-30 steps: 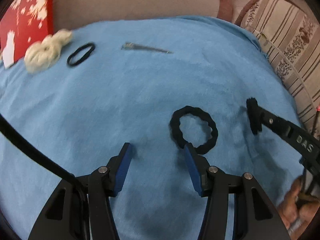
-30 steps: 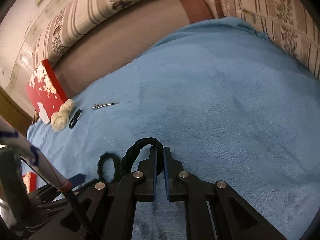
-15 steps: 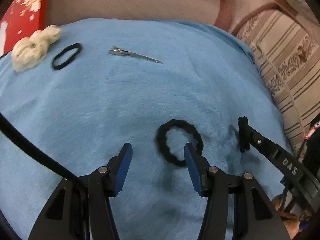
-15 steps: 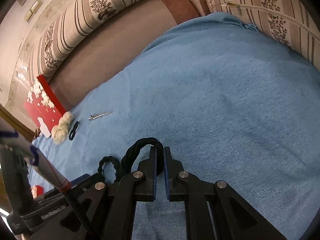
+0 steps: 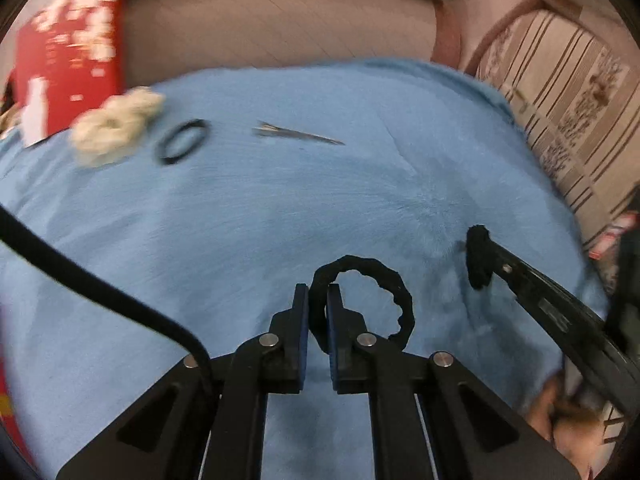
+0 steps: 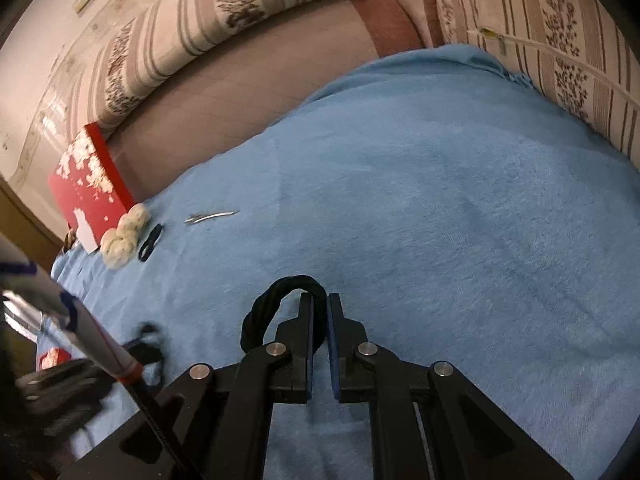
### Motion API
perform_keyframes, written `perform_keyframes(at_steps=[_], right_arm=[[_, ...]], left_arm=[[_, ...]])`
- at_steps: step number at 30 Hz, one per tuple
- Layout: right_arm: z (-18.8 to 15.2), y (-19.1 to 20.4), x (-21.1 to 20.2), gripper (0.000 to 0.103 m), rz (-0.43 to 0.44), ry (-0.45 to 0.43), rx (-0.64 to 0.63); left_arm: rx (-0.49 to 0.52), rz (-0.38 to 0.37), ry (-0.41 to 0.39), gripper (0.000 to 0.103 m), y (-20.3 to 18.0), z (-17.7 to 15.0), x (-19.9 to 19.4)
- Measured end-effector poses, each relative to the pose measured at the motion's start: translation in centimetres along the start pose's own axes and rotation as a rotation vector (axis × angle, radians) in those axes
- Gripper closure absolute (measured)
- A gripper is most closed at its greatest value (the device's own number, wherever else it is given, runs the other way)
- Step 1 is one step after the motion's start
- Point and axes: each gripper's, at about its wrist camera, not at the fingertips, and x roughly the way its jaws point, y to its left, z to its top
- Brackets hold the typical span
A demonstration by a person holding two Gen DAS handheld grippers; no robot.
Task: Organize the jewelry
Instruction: 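Carry both black scrunchies over the tray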
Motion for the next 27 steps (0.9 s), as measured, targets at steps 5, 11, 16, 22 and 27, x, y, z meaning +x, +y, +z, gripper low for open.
perform_keyframes(at_steps=[5, 11, 16, 22, 27], right_arm=[[-2.7, 2.2, -1.3, 0.096, 0.060, 0.016, -0.014], [-7.3, 6.8, -2.3, 0.096, 0.080, 0.063, -0.104], [-11.6, 12.7, -3.6, 0.096, 0.109, 0.145, -0.244], [-13.3, 22.0, -6.4, 0.096, 0.169, 0.154, -0.452], [-15.7, 29.4, -7.0, 0.096, 0.233, 0.183, -0.579]], left_arm=[[-0.053, 0.045, -0.089, 0.095, 6.0, -4.3, -7.9], [-0.221, 0.164, -0.161, 0.095, 16.8, -10.9, -15.5], [-0.403, 0.248, -0.175, 0.095, 25.4, -15.3, -18.0], [-0.561, 0.273, -0.236, 0.095, 32.7, -19.1, -19.9], [-0.639, 0.312, -0.270, 0.095, 38.3, -19.2, -20.5]])
